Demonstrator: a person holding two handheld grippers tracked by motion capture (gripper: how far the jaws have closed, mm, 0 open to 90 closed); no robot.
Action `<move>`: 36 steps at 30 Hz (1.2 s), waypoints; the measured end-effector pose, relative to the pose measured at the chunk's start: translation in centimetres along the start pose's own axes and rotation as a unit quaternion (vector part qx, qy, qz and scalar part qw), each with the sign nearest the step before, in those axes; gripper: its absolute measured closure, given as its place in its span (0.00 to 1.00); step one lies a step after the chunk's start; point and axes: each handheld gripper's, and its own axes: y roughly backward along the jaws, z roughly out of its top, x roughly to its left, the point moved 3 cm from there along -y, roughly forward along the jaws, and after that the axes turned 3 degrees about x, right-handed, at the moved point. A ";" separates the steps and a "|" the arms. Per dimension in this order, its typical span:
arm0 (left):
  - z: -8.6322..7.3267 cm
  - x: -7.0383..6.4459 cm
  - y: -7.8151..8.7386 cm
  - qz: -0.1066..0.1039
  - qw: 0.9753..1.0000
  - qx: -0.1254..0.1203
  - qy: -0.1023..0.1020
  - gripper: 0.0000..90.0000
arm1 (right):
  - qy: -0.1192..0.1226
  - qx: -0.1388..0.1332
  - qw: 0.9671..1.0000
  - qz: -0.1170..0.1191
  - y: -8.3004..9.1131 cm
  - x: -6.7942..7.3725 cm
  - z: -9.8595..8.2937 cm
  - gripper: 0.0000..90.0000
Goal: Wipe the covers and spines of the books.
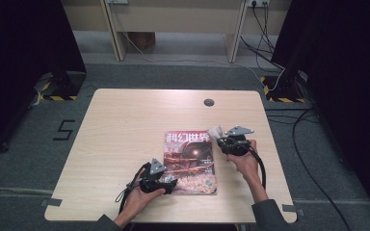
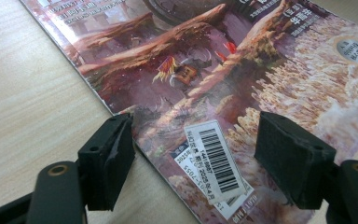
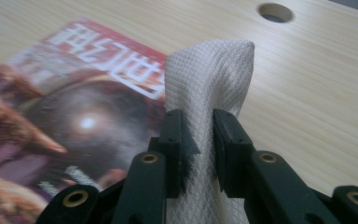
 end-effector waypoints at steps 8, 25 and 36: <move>-0.3 -0.8 0.2 -0.010 1.000 0.000 -0.012 0.31 | 0.054 0.029 0.997 0.055 -2.0 5.2 0.0 0.82; -2.4 -3.0 2.2 -0.034 0.999 0.008 -0.008 0.39 | 0.064 0.057 0.992 0.091 -1.8 8.0 -2.0 0.66; -2.4 -3.0 2.3 -0.037 0.999 0.012 -0.016 0.39 | 0.092 0.060 0.993 0.039 -2.7 6.9 -1.5 0.77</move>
